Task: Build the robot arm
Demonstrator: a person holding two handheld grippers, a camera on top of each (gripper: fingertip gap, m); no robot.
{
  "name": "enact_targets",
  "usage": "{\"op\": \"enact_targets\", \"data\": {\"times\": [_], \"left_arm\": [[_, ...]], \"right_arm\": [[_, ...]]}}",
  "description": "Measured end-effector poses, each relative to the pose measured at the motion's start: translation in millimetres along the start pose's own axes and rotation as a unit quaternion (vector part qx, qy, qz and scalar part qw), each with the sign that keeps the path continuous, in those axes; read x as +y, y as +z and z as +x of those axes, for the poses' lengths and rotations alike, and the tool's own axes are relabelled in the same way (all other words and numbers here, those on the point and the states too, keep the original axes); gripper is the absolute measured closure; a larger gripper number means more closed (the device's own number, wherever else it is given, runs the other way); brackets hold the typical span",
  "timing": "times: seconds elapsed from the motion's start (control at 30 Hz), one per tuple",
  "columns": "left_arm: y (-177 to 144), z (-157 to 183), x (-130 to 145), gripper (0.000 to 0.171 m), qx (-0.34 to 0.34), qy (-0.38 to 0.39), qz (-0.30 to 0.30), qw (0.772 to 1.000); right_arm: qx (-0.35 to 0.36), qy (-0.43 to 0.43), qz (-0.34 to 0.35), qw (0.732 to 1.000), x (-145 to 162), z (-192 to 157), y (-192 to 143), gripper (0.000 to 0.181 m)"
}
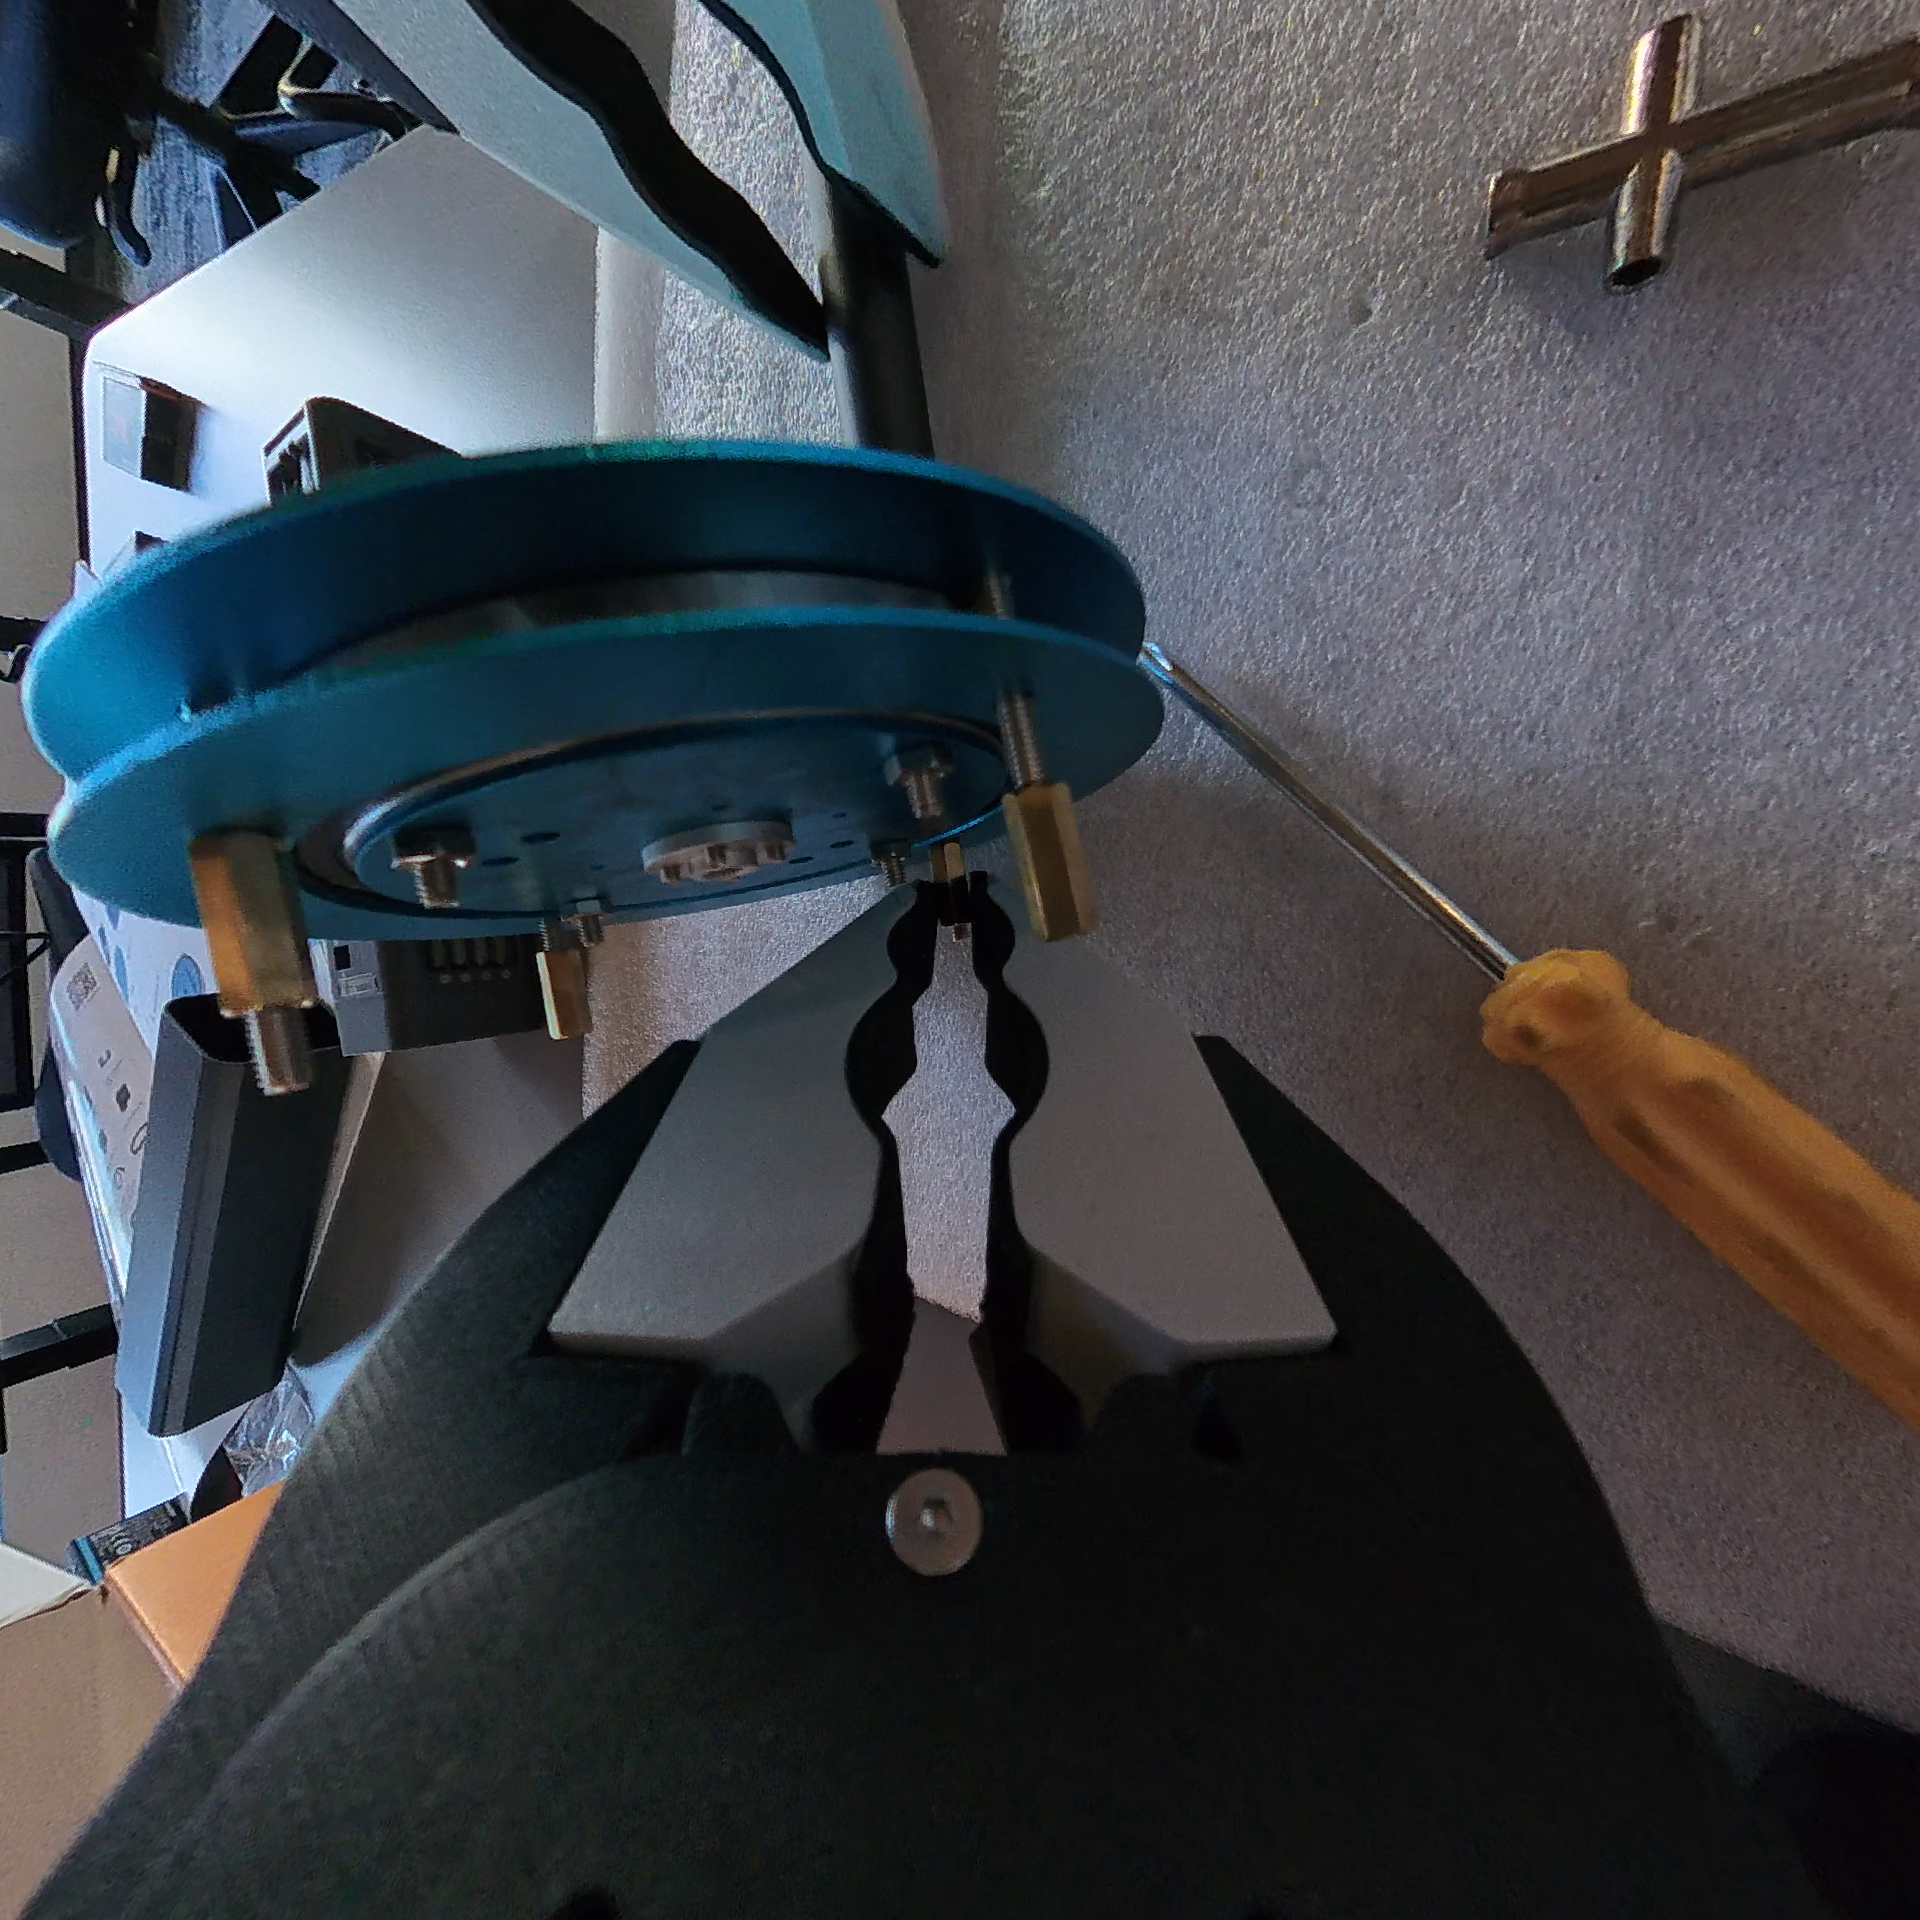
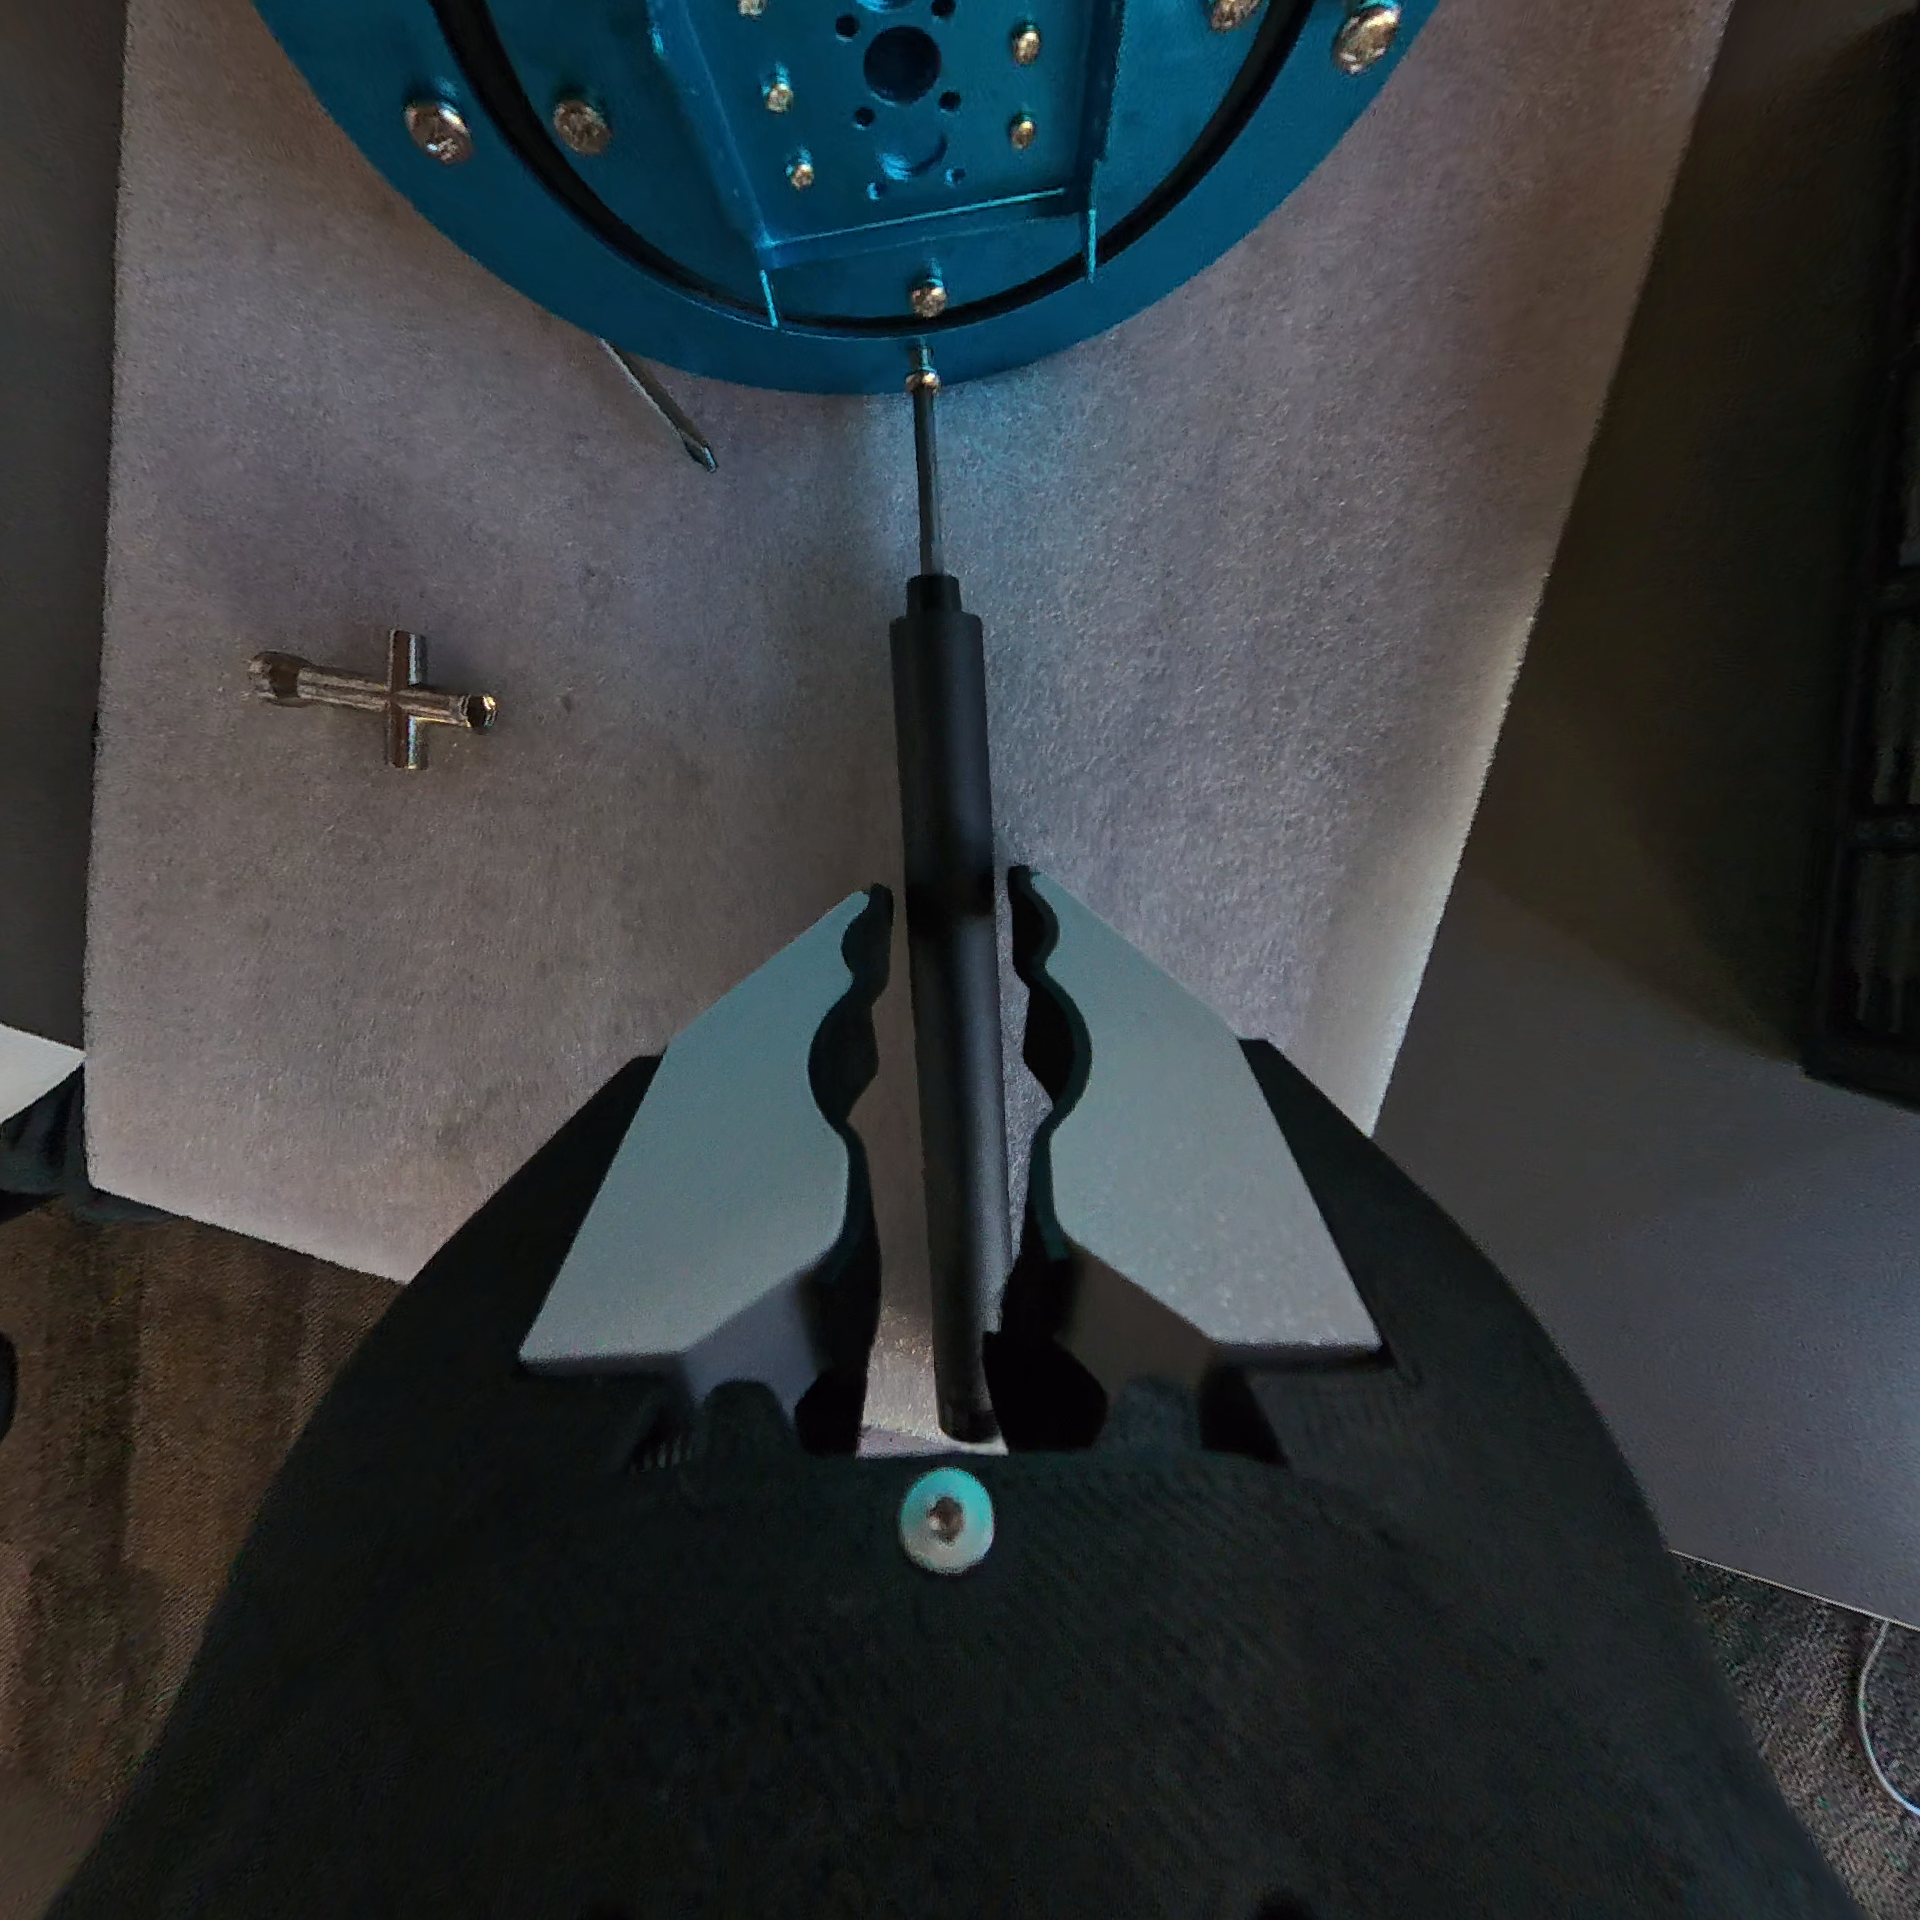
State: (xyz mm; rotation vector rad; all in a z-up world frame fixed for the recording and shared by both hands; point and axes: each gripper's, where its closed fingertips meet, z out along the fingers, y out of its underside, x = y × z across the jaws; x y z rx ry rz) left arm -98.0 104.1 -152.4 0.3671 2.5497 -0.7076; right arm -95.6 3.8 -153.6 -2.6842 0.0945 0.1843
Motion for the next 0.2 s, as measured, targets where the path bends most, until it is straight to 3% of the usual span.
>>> {"op": "enact_targets", "data": {"times": [0.2], "left_arm": [[0.0,0.1,-0.1,0.167,0.0,0.0,0.0,1.0]], "right_arm": [[-0.003,-0.005,-0.011,1.0,0.4,0.0,2.0,0.159]]}}
